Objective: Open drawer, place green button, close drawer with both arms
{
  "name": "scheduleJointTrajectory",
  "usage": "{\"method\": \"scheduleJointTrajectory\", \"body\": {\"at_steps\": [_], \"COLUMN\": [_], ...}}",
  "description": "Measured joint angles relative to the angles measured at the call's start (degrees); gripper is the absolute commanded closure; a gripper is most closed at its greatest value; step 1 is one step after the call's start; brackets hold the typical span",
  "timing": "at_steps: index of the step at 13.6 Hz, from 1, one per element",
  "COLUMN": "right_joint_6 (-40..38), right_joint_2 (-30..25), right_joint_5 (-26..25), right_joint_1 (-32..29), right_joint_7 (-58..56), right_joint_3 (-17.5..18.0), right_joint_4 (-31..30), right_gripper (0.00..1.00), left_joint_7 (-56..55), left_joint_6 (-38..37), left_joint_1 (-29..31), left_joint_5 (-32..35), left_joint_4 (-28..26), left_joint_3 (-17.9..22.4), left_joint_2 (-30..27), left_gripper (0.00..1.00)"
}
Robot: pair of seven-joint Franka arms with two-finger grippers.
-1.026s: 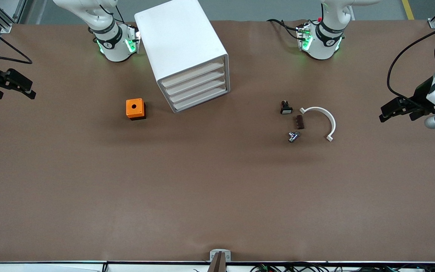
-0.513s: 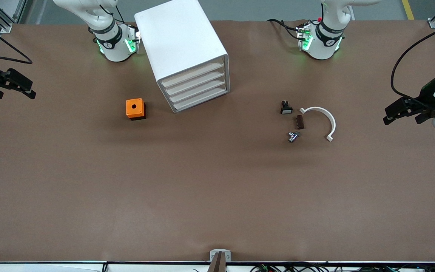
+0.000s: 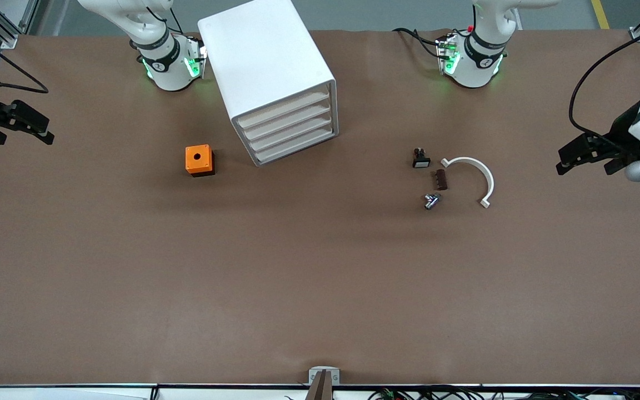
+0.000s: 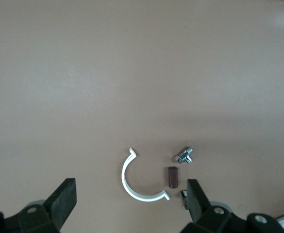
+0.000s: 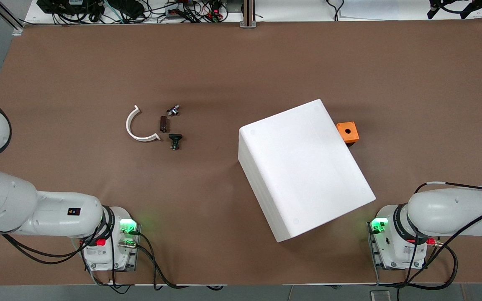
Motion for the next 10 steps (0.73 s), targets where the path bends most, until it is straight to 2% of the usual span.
{"method": "scheduleJointTrajectory", "body": {"at_steps": [7, 10], "right_joint_6": [0.0, 0.0], "right_joint_2": [0.0, 0.0], "right_joint_5": [0.6, 0.6], "right_joint_1": [0.0, 0.0], "right_joint_7": [0.0, 0.0], "right_joint_3": [0.0, 0.0], "right_joint_4": [0.0, 0.0], "right_gripper": [0.0, 0.0], "left_joint_7": [0.0, 0.0], "left_joint_6": [-3.0, -3.4], "left_joint_1": [0.0, 0.0], "left_joint_5": [0.0, 0.0], "left_joint_4": [6.4, 6.9], "left_joint_3": [-0.1, -0.1], "left_joint_2": [2.7, 3.6], "left_gripper": [0.0, 0.0]}}
